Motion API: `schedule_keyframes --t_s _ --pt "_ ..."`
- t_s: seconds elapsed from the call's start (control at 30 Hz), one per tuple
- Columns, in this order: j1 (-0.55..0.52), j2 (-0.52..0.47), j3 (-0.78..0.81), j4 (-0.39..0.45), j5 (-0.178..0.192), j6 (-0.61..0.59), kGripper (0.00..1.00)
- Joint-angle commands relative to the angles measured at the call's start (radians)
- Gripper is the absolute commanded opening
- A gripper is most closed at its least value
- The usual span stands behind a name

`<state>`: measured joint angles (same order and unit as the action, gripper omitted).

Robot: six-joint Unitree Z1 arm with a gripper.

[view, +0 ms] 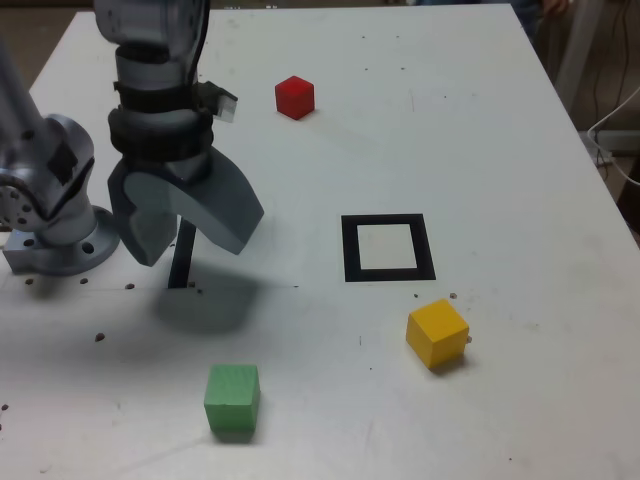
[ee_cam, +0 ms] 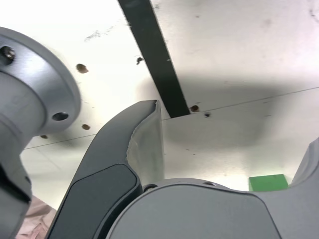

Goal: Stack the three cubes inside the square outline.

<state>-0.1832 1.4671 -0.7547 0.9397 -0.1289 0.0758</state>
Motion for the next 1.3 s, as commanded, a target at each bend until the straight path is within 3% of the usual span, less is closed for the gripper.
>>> schedule_keyframes --t_s 0.0,0.13,0.33,0.67,0.77,1.0,1.27 --pt "-0.001 0.0 0.003 -0.015 -0.003 -0.003 1.0" --pt "0.011 0.001 0.006 -0.024 0.001 -0.006 1.0" --pt "0.055 0.004 0.009 -0.02 0.042 -0.007 1.0" --pt "0.218 0.049 -0.026 -0.042 0.178 -0.019 1.0" --pt "0.28 0.071 -0.083 -0.017 0.182 0.031 1.0" --pt "0.447 0.189 -0.299 0.13 0.158 0.202 1.0" --pt "0.615 0.262 -0.465 0.183 0.17 0.281 1.0"
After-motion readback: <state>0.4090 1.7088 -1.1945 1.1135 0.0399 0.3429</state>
